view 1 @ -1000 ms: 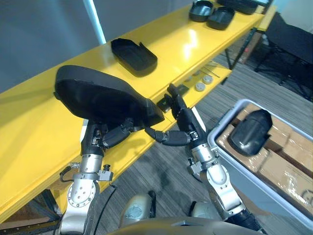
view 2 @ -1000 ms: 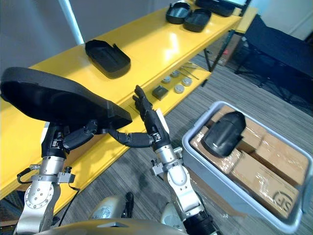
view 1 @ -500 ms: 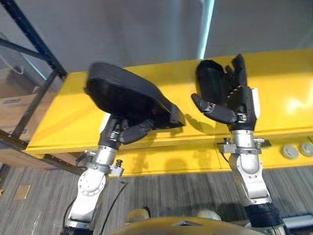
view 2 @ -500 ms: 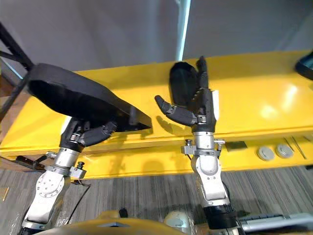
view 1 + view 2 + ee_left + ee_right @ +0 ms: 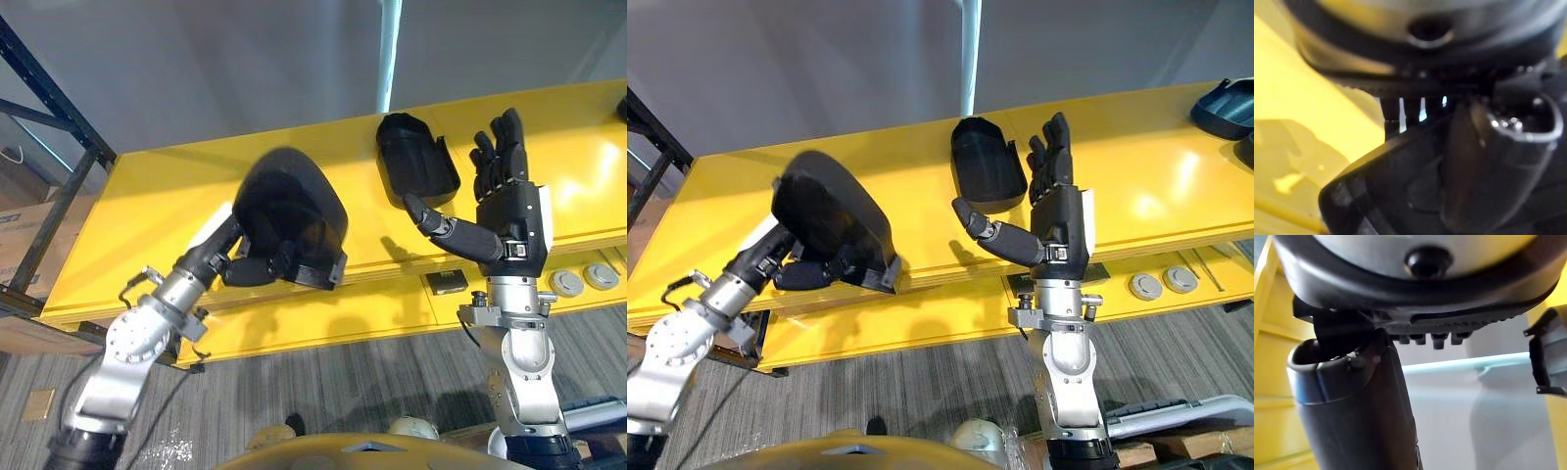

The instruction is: Walk over and take three plastic housings, then place them on the shelf

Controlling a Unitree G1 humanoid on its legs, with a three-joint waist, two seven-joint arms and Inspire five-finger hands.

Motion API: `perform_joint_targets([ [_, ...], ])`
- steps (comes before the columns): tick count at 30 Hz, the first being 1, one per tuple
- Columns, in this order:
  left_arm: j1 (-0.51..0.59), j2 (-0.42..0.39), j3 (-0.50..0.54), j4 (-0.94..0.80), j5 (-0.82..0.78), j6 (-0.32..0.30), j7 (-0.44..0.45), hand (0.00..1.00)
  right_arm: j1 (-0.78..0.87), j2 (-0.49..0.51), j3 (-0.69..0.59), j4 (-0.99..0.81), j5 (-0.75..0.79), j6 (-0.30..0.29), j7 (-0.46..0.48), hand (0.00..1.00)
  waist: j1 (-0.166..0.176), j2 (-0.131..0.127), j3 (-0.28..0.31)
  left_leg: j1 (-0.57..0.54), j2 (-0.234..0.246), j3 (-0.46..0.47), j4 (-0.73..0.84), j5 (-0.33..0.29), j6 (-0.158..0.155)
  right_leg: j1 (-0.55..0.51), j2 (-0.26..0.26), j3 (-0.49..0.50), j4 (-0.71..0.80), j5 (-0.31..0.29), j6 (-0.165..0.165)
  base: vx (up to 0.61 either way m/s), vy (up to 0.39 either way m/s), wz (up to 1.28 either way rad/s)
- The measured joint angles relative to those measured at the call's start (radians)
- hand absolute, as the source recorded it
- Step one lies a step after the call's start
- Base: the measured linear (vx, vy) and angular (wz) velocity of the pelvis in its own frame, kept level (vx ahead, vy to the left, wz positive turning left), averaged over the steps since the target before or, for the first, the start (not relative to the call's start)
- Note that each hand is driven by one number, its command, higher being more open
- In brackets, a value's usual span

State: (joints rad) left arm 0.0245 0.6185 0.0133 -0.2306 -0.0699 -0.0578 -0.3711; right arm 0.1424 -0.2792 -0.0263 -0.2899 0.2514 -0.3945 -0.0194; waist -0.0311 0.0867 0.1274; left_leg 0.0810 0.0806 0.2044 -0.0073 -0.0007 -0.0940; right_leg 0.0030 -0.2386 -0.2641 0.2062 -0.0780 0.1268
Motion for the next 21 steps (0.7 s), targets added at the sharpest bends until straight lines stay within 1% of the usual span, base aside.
perform_joint_targets([
  [1, -0.034, 0.011, -0.001, 0.040, -0.011, 0.009, -0.003, 0.00, 0.000, -0.003, 0.000, 0.000, 0.004, 0.004, 0.009, 1.00, -0.001, 0.000, -0.001, -0.002, -0.001, 0.005, -0.002, 0.003, 0.001, -0.007, 0.001, 0.006, 0.000, 0.003, 0.001, -0.10, 0.006, -0.20],
  [2, -0.104, 0.033, -0.003, 0.123, -0.024, 0.029, -0.003, 0.00, -0.001, -0.008, 0.001, 0.000, 0.011, 0.014, 0.025, 1.00, -0.002, 0.000, -0.002, -0.003, -0.002, 0.018, -0.006, 0.008, 0.003, -0.020, 0.002, 0.021, 0.003, 0.005, 0.003, -0.09, 0.013, -0.24],
  [3, -0.175, 0.056, -0.008, 0.220, -0.050, 0.050, 0.001, 0.00, -0.001, -0.023, 0.006, 0.004, 0.027, 0.021, 0.044, 1.00, -0.009, 0.000, -0.002, -0.004, -0.004, 0.025, -0.013, 0.013, 0.005, -0.029, 0.003, 0.028, 0.006, 0.008, 0.003, -0.08, 0.016, -0.22],
  [4, -0.208, 0.066, -0.009, 0.270, -0.060, 0.059, 0.003, 0.00, -0.001, -0.036, 0.014, 0.004, 0.042, 0.024, 0.051, 1.00, -0.017, 0.000, -0.002, -0.005, -0.005, 0.027, -0.014, 0.017, 0.006, -0.036, 0.003, 0.031, 0.012, 0.008, 0.003, -0.07, 0.012, -0.16],
  [5, -0.265, 0.082, -0.009, 0.370, -0.090, 0.068, 0.017, 0.00, -0.003, -0.056, 0.024, 0.004, 0.051, 0.032, 0.067, 1.00, -0.030, 0.000, -0.002, -0.007, -0.008, 0.034, -0.014, 0.021, 0.009, -0.054, 0.001, 0.045, 0.029, 0.007, 0.002, -0.05, 0.023, -0.19],
  [6, -0.318, 0.094, -0.017, 0.451, -0.134, 0.086, 0.043, 0.00, -0.005, -0.076, 0.033, 0.007, 0.075, 0.035, 0.093, 1.00, -0.035, 0.000, -0.002, -0.012, -0.015, 0.044, -0.013, 0.027, 0.009, -0.076, -0.002, 0.058, 0.045, 0.006, 0.000, -0.04, 0.021, -0.21],
  [7, -0.344, 0.096, -0.021, 0.489, -0.159, 0.092, 0.054, 0.00, -0.007, -0.085, 0.035, 0.011, 0.082, 0.035, 0.105, 1.00, -0.041, 0.001, -0.002, -0.018, -0.017, 0.047, -0.013, 0.028, 0.010, -0.088, -0.003, 0.064, 0.053, 0.005, -0.001, -0.03, 0.020, -0.17],
  [9, -0.434, 0.099, -0.037, 0.603, -0.249, 0.105, 0.096, 0.00, -0.046, -0.105, 0.051, 0.057, 0.094, 0.040, 0.159, 1.00, -0.062, 0.004, -0.001, -0.040, -0.022, 0.060, -0.015, 0.037, 0.014, -0.131, -0.007, 0.083, 0.074, 0.005, -0.002, -0.03, 0.005, -0.13],
  [12, -0.458, 0.099, -0.057, 0.626, -0.326, 0.105, 0.120, 0.00, -0.077, -0.123, 0.078, 0.083, 0.121, 0.062, 0.220, 1.00, -0.081, 0.010, 0.002, -0.041, -0.026, 0.070, -0.019, 0.040, 0.015, -0.153, -0.007, 0.104, 0.083, 0.005, -0.002, -0.01, 0.003, -0.18],
  [13, -0.464, 0.098, -0.067, 0.624, -0.362, 0.106, 0.120, 0.00, -0.083, -0.124, 0.081, 0.084, 0.129, 0.069, 0.259, 1.00, -0.087, 0.017, 0.006, -0.042, -0.028, 0.076, -0.024, 0.041, 0.016, -0.162, -0.007, 0.112, 0.087, 0.005, -0.002, -0.01, 0.007, -0.12],
  [15, -0.468, 0.096, -0.077, 0.612, -0.401, 0.133, 0.119, 0.00, -0.088, -0.134, 0.097, 0.084, 0.141, 0.085, 0.305, 1.00, -0.107, 0.030, 0.014, -0.044, -0.032, 0.078, -0.036, 0.048, 0.017, -0.174, -0.007, 0.117, 0.089, 0.006, -0.001, -0.02, 0.010, -0.07],
  [17, -0.480, 0.084, -0.082, 0.613, -0.409, 0.170, 0.125, 0.00, -0.096, -0.156, 0.127, 0.084, 0.149, 0.095, 0.326, 1.00, -0.113, 0.039, 0.019, -0.060, -0.034, 0.085, -0.036, 0.051, 0.019, -0.194, -0.007, 0.127, 0.092, 0.009, 0.002, -0.02, 0.009, -0.05],
  [19, -0.510, 0.064, -0.091, 0.615, -0.446, 0.190, 0.152, 0.00, -0.111, -0.163, 0.146, 0.084, 0.149, 0.117, 0.335, 1.00, -0.114, 0.045, 0.037, -0.073, -0.035, 0.085, -0.036, 0.058, 0.022, -0.208, -0.007, 0.130, 0.091, 0.017, 0.001, -0.02, 0.003, 0.00],
  [21, -0.551, 0.045, -0.091, 0.614, -0.488, 0.197, 0.191, 0.00, -0.164, -0.163, 0.184, 0.083, 0.149, 0.155, 0.339, 1.00, -0.114, 0.048, 0.082, -0.075, -0.036, 0.089, -0.036, 0.065, 0.024, -0.213, -0.007, 0.135, 0.090, 0.026, 0.000, -0.05, 0.005, -0.04],
])
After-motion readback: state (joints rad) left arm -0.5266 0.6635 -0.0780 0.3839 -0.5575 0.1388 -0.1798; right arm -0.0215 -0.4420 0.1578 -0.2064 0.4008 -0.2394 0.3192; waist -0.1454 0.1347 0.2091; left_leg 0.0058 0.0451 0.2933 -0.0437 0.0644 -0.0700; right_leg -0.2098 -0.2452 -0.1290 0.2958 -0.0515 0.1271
